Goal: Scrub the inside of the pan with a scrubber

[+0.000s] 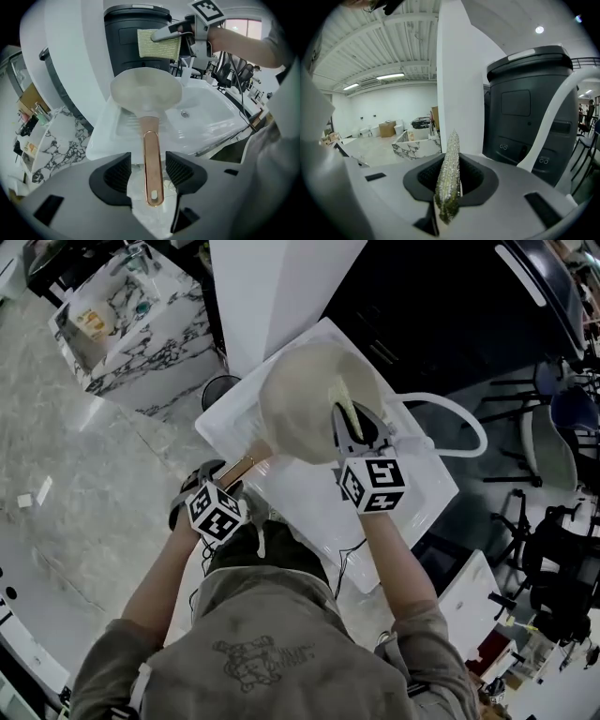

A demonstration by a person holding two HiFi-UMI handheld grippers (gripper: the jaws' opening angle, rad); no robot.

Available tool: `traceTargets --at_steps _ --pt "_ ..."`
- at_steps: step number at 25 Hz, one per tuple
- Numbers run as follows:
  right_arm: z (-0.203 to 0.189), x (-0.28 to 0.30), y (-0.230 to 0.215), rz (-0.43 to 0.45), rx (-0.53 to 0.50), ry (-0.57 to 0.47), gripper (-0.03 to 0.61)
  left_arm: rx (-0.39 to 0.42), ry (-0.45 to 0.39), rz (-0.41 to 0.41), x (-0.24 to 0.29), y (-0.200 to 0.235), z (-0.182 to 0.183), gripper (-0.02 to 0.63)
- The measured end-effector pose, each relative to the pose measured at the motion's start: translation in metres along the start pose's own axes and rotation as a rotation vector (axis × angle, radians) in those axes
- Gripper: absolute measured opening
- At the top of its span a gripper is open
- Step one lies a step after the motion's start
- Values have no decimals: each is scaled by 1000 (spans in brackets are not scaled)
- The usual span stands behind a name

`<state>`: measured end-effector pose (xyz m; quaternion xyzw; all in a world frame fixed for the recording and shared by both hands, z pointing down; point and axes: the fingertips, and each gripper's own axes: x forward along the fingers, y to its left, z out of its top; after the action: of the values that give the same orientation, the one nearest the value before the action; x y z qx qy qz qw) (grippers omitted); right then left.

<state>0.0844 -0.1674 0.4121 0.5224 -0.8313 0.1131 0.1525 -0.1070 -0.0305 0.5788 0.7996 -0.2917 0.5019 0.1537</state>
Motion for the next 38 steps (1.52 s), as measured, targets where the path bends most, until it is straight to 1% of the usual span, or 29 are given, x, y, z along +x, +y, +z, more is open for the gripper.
traceTargets --at_steps 3,5,8,11,15,19,24,30,33,36,38 --pt "-14 22 -11 5 11 29 74 -4 9 8 9 7 14 219" --pt "-23 33 -17 6 21 44 74 7 24 4 17 9 23 219" --pt "-34 47 -23 9 37 59 74 43 54 -25 31 6 32 219" --pt "-42 54 -28 13 52 71 74 60 80 -45 44 2 37 219" --pt "-48 62 -38 12 64 82 74 44 111 -57 57 -1 42 219" --pt "-50 72 -50 0 61 82 74 23 126 -63 69 -2 45 218" --pt "-53 86 -64 -46 1 81 74 -10 136 -89 75 -5 45 218" --pt "-64 111 -85 -158 -73 86 74 -38 148 -126 82 -4 44 215" --pt "-69 120 -92 -213 -104 92 74 -39 150 -138 83 -4 45 212" --pt "-70 130 -88 -228 -140 94 74 -39 153 -148 83 -4 45 212" --pt "-74 137 -78 -210 -173 102 74 -43 149 -152 83 -4 45 210"
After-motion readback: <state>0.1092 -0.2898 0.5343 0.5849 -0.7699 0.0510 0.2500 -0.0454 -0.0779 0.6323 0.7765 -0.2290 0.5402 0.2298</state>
